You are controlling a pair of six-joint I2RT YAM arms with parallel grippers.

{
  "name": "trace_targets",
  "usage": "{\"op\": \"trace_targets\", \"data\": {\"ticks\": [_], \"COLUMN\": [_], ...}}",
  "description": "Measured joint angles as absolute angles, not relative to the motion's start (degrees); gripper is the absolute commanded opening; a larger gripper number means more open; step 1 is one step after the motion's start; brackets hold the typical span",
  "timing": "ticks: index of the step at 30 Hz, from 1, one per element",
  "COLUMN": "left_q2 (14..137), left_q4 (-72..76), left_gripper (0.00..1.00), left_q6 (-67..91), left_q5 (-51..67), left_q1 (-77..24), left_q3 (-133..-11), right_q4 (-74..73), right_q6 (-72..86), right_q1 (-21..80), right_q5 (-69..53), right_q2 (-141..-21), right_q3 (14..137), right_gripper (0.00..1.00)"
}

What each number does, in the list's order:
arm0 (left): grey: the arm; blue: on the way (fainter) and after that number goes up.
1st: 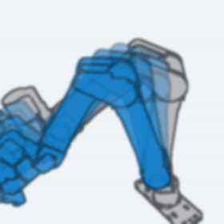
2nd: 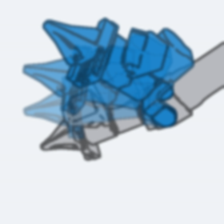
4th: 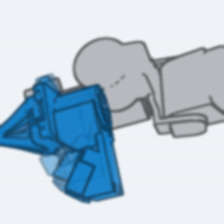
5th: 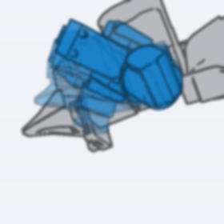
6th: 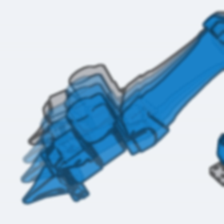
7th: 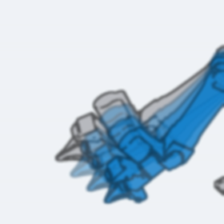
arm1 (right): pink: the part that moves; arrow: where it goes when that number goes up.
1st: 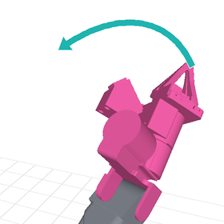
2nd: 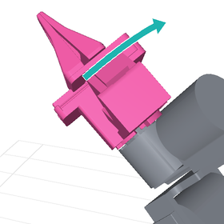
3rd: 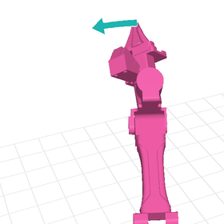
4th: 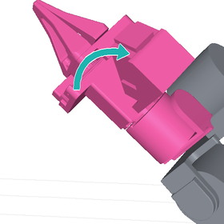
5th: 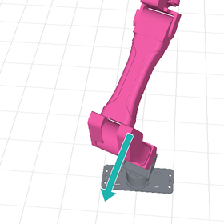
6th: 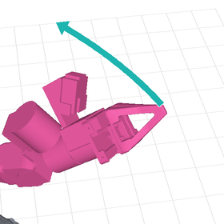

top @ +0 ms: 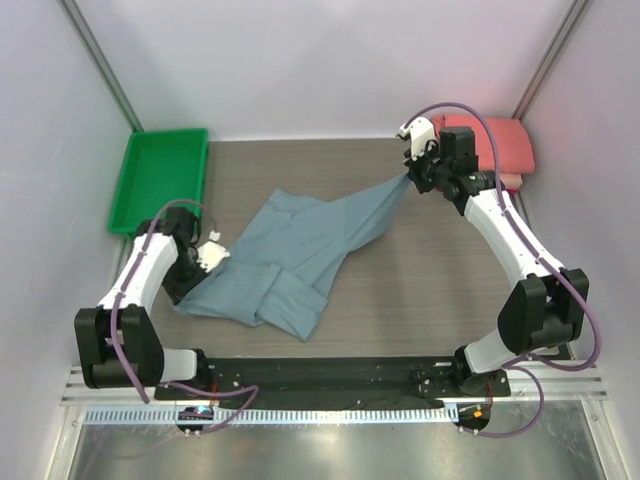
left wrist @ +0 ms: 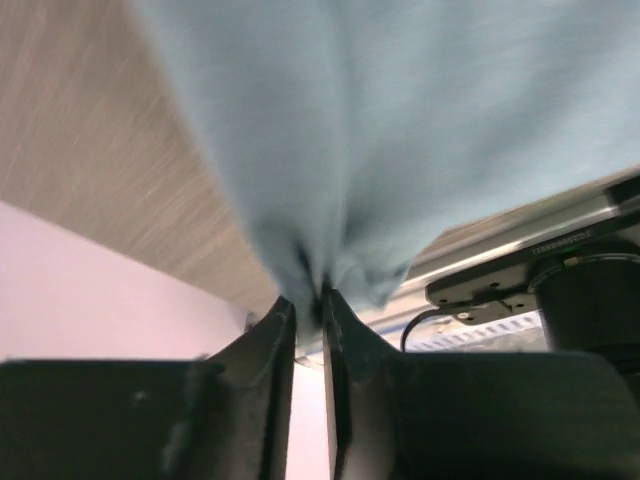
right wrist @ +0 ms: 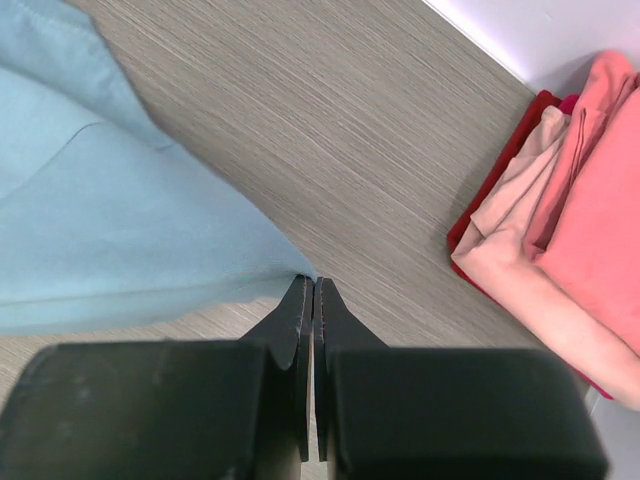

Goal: Fold and stack the t-shirts
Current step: Flatten the tshirt out

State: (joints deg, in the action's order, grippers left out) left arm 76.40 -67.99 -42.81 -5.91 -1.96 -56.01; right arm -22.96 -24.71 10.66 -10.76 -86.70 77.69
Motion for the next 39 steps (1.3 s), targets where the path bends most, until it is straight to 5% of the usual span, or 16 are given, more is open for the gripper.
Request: {"op": "trace_targets", "data": {"ticks": [7, 13, 19, 39], "left_q2": [76.77, 81.62, 96.01, 122.45], "left_q4": [-69.06, -68.36, -71.66, -68.36], "left_gripper": [0.52, 0.5, 0.47, 0.56], "left_q6": [-47.05, -44.91, -45.25, -38.2], "left_q5": [-5.32, 2.22, 8.8, 20.4], "left_q1": [5.63, -12.8, -31.27, -51.64], "left_q3": [-62.98, -88.03, -92.97, -107.81], "right_q4": [-22.74, -22.17, -21.93, -21.19], "right_q6": [-24.21, -24.51, -25.02, -23.75], "right_q1": [10.39, 10.26, 9.32, 6.24], "right_q5": [-9.72, -9.08, -9.32, -12.38], "right_q2": [-86.7, -87.85, -93.6, -113.51], "right_q3": [77.69, 77.69, 79.29, 89.89], "right_gripper": [0.01, 0.01, 0.01, 0.01]}}
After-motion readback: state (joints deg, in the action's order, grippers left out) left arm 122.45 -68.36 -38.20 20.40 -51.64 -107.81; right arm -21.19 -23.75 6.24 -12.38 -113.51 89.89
